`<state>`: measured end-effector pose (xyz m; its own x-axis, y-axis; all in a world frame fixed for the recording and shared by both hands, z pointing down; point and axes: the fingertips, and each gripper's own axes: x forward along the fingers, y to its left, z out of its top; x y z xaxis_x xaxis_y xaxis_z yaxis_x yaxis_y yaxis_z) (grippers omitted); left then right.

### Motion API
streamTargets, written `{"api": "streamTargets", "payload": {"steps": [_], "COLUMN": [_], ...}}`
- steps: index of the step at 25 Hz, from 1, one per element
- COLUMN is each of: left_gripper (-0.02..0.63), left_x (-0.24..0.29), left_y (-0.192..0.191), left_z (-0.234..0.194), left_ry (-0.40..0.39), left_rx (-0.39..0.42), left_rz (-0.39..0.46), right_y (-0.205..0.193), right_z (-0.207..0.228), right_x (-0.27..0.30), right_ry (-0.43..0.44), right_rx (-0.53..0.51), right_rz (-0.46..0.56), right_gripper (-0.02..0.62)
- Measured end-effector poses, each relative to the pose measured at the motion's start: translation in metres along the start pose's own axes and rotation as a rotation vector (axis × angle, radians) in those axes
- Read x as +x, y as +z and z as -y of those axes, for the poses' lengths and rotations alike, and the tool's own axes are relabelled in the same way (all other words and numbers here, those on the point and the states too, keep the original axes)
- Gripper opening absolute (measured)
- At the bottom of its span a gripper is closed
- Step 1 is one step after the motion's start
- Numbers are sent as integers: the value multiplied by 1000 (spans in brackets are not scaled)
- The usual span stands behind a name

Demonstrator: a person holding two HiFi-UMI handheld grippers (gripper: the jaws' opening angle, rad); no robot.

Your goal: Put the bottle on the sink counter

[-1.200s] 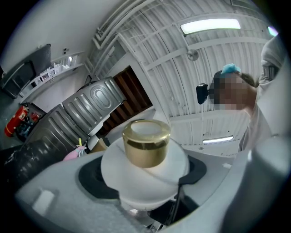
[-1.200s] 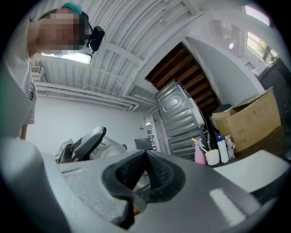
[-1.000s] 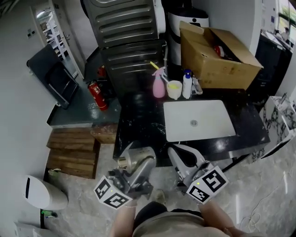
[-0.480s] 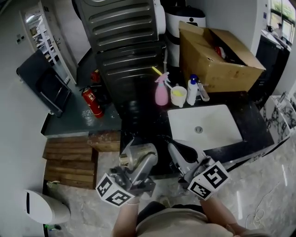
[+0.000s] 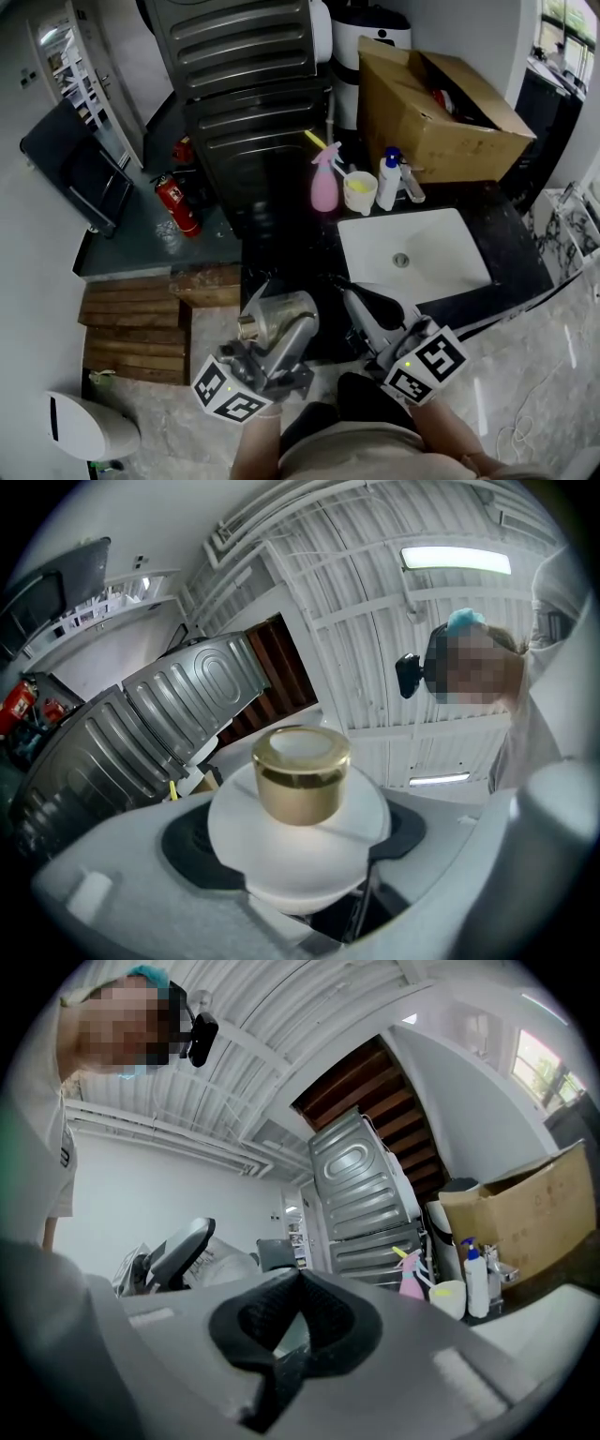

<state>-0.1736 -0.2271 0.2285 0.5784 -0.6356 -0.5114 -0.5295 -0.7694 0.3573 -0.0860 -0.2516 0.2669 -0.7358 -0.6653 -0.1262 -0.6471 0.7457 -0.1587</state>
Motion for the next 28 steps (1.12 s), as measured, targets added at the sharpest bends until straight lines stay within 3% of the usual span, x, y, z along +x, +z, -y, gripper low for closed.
{"api": "streamTargets", "payload": {"steps": [10,21,28], "left_gripper": [337,337,338], "left_x": [2,27,50], "left_y": [-8,-35,-57], "left_z": [-23,-85,-133], "left_ry": [36,143,183], "left_rx": [-4,19,-21], "left_rz": [-20,-96,-114], "right_y": [-9,-34,-50], "right_z": [14,70,112], "right_x": [24,72,99], "right_ry": [25,52,62], "right_rx": [24,82,105], "right_rz": [-12,-80,-126], "right_gripper": [3,3,3]}}
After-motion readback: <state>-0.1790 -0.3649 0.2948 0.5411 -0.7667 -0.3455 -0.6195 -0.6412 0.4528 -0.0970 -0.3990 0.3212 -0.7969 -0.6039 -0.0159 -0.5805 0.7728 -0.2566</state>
